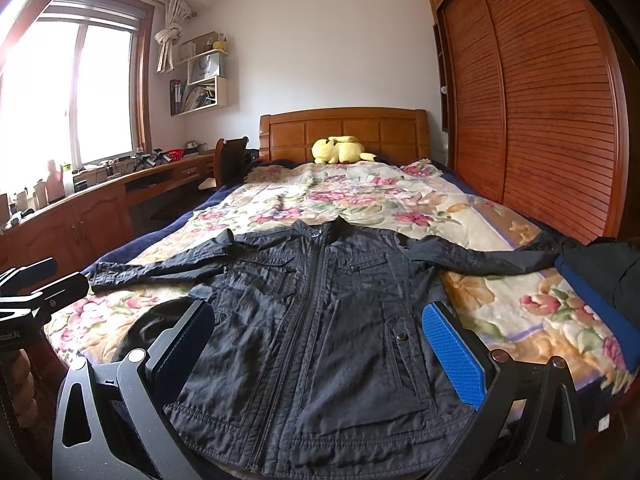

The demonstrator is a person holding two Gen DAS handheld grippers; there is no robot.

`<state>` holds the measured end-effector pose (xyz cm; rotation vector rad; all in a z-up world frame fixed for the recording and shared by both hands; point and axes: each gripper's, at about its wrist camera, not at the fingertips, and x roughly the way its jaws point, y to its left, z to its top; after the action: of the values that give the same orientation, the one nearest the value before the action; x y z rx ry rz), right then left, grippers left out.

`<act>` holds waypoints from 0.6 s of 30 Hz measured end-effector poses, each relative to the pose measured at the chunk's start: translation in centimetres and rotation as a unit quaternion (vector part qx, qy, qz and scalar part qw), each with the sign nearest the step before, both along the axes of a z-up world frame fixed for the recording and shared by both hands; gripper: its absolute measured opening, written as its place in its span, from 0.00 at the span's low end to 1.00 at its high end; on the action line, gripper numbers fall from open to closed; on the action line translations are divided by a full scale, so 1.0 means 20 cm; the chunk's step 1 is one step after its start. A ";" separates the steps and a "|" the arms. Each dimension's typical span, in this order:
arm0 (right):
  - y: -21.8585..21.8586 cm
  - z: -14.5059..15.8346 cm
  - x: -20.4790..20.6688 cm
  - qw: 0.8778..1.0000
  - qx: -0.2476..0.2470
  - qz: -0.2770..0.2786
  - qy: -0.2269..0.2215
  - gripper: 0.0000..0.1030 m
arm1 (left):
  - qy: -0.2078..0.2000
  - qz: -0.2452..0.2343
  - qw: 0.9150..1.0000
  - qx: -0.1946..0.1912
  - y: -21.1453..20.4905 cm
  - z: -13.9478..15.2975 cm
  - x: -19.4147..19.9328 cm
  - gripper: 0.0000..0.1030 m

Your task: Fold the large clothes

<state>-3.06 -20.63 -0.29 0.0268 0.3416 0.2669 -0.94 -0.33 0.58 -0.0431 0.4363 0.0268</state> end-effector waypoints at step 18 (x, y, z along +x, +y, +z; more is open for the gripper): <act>0.00 0.00 -0.01 1.000 0.002 0.001 0.000 1.00 | 0.000 -0.002 1.000 -0.001 0.00 -0.02 0.00 1.00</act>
<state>-3.26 -20.55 -0.28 0.0297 0.3421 0.2694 -0.84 -0.33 0.23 -0.0436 0.4364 0.0233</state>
